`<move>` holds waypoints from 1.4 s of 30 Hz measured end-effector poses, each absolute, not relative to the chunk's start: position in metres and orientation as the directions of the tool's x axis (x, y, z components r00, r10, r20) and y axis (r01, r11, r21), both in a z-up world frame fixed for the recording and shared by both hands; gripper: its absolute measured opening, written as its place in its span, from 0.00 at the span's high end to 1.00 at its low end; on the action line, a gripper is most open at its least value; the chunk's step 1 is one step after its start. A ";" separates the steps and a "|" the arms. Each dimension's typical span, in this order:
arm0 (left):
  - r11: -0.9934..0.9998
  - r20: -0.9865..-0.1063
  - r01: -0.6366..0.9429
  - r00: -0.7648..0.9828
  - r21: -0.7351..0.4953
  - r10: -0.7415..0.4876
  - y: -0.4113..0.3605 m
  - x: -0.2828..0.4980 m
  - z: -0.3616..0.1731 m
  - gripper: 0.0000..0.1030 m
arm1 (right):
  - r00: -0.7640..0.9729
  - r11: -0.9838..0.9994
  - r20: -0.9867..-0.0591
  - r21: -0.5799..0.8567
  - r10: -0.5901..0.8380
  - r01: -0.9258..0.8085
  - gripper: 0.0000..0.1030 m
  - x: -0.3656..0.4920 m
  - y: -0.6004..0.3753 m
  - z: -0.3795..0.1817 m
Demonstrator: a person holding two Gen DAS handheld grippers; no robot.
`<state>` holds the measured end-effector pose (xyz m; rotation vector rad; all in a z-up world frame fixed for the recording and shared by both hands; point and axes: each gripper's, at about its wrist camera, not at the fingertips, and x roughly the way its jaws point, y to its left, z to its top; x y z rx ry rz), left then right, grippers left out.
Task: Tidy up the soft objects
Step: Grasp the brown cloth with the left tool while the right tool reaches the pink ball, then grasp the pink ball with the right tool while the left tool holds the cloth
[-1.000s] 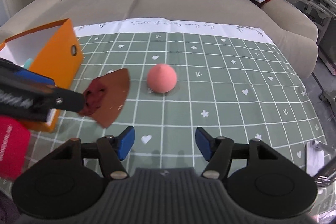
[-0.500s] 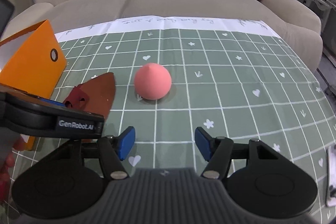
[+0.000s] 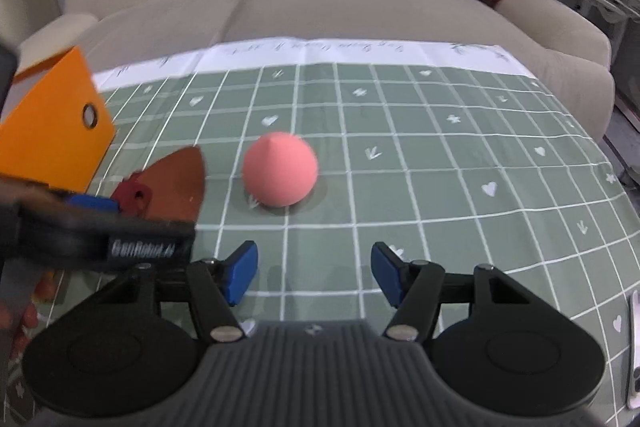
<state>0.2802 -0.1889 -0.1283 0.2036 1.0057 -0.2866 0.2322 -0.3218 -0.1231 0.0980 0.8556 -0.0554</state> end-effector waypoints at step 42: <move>0.918 -0.755 0.394 0.588 -0.045 -0.290 -0.150 0.183 -0.052 0.91 | 0.584 0.990 -0.809 0.125 0.066 0.061 0.62 0.215 -0.300 -0.092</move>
